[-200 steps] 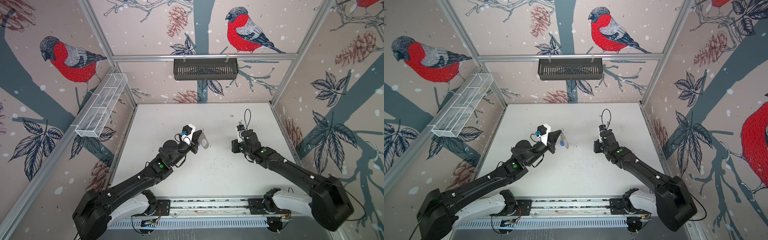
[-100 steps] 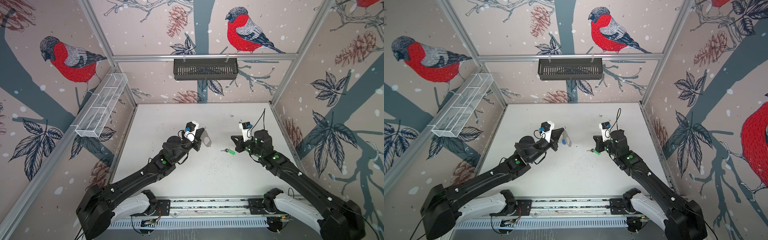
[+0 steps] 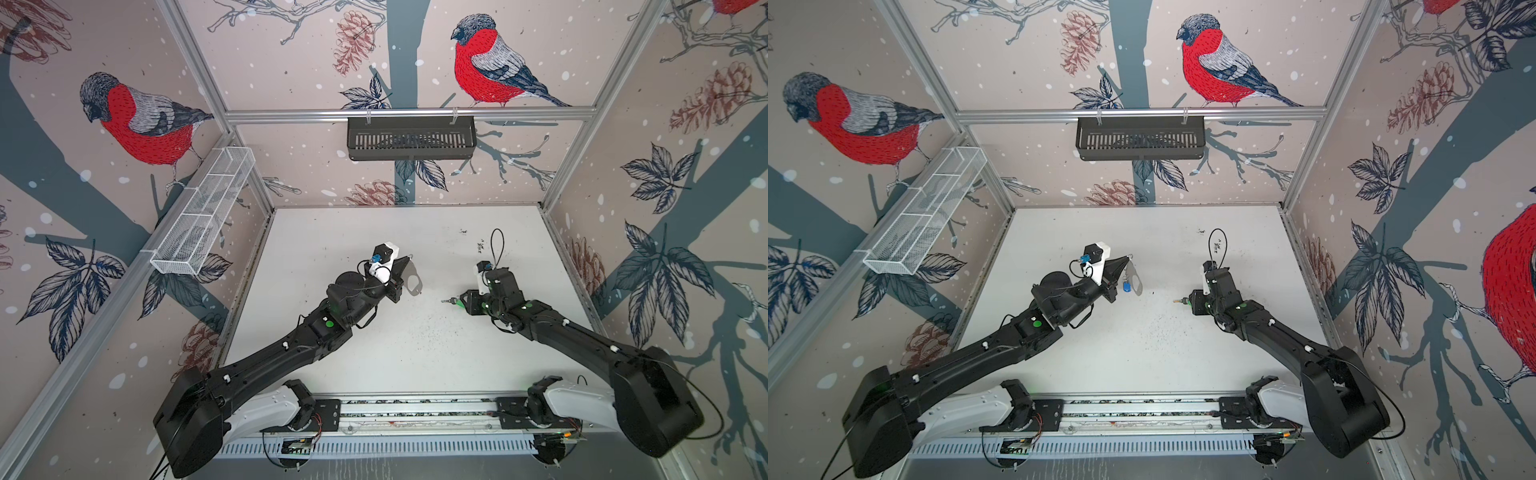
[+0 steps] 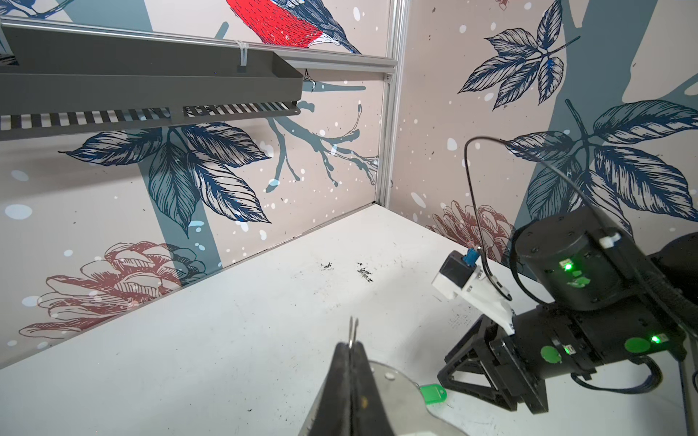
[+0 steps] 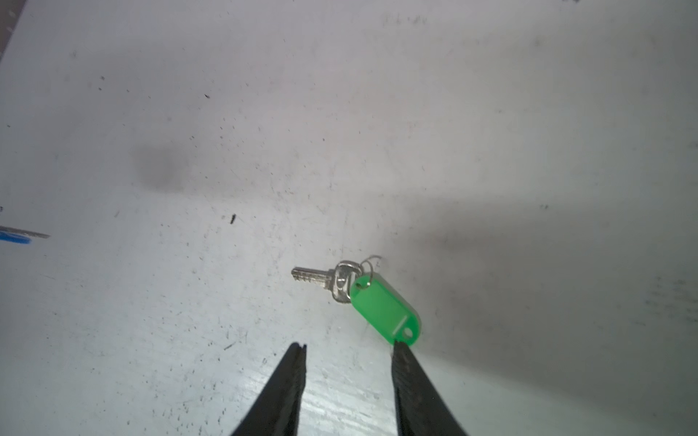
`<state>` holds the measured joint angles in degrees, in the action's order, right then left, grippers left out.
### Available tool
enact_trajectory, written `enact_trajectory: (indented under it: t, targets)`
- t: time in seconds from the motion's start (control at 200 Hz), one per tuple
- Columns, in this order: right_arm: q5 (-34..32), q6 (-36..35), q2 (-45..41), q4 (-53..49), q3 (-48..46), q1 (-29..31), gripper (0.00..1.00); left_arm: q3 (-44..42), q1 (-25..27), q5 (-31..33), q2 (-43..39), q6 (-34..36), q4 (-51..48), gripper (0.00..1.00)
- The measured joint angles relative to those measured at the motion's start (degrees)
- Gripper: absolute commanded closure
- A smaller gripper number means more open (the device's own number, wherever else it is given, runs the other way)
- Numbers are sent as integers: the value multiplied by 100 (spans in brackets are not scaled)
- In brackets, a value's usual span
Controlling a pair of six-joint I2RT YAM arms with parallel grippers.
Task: Put the keys on the keyring
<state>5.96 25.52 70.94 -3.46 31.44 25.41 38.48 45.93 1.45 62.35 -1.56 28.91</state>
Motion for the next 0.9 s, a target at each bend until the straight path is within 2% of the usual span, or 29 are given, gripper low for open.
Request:
enact_trajectory:
  t: [0.2,0.535,0.9]
  targets:
    - [120,258,525,264,-17,-90,57,0,0,0,0,0,0,100]
    - [254,321,1246,651,254,-157,67,-55,0,2,-31,0,-31,100]
    - [256,319,1622,811,417,-181,75,-85,0,4,-79,2,-98,100]
